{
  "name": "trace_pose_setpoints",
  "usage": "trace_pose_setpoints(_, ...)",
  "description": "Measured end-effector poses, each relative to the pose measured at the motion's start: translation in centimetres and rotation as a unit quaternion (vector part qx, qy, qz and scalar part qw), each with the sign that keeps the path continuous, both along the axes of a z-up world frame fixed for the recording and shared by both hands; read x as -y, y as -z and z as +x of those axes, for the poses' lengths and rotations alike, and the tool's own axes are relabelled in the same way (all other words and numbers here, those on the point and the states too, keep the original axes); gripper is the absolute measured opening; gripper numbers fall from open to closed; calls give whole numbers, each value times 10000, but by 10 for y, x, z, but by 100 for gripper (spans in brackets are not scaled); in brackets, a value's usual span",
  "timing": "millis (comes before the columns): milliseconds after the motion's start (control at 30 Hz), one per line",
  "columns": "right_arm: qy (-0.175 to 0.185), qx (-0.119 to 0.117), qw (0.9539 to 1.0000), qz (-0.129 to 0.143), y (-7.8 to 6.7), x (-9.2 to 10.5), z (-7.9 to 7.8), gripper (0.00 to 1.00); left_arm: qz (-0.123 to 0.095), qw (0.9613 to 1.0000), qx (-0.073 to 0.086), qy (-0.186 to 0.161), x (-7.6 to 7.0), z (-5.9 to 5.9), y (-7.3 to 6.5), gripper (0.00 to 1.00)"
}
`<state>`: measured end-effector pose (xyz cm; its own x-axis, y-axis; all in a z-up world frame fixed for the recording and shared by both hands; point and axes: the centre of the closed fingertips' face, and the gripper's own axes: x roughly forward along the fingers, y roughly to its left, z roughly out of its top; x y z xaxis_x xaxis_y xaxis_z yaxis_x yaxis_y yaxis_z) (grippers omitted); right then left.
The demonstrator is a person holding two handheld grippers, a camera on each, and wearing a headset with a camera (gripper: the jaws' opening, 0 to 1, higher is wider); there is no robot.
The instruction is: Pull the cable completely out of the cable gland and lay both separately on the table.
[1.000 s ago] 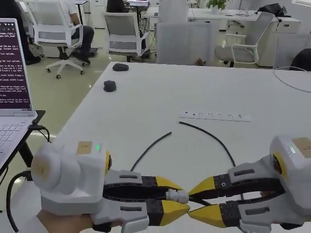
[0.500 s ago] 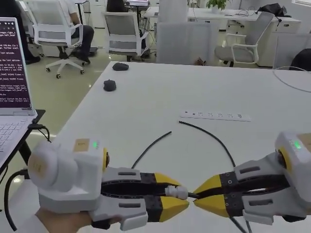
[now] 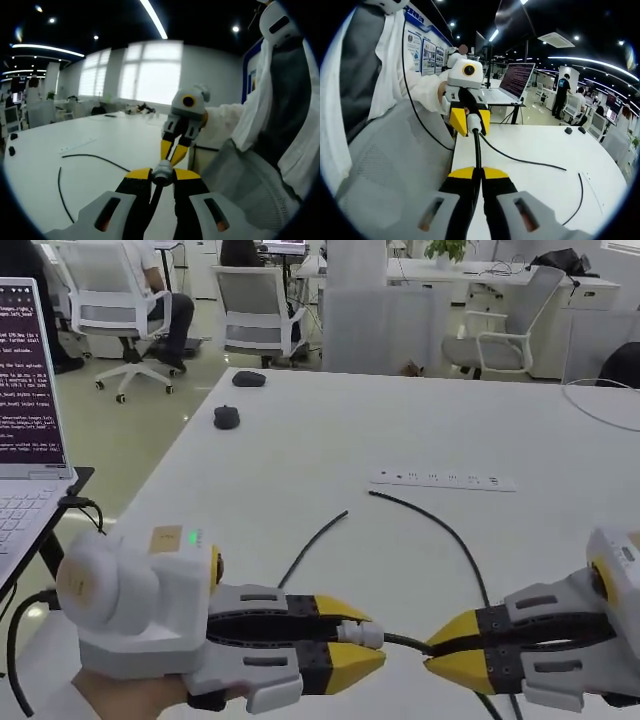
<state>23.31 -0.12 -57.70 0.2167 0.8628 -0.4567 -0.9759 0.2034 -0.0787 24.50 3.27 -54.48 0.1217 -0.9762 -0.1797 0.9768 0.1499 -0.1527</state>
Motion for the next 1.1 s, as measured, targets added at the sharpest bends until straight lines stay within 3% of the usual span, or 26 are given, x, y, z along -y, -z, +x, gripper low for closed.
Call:
trace_pose_setpoints(533, 445, -366, 9968, -552, 47, 42, 6, 3, 42, 10000, -15, 41, 2, -2, 2, 17)
trace_pose_setpoints(1000, 556, -439, 9936, -882, 44, 42, 6, 3, 99, 9999, 86, 31, 2, -2, 2, 17)
trace_pose_setpoints(1100, 490, -284, 9930, -1033, 41, 41, 6, 7, 82, 9999, 76, 17, 2, -1, 1, 17)
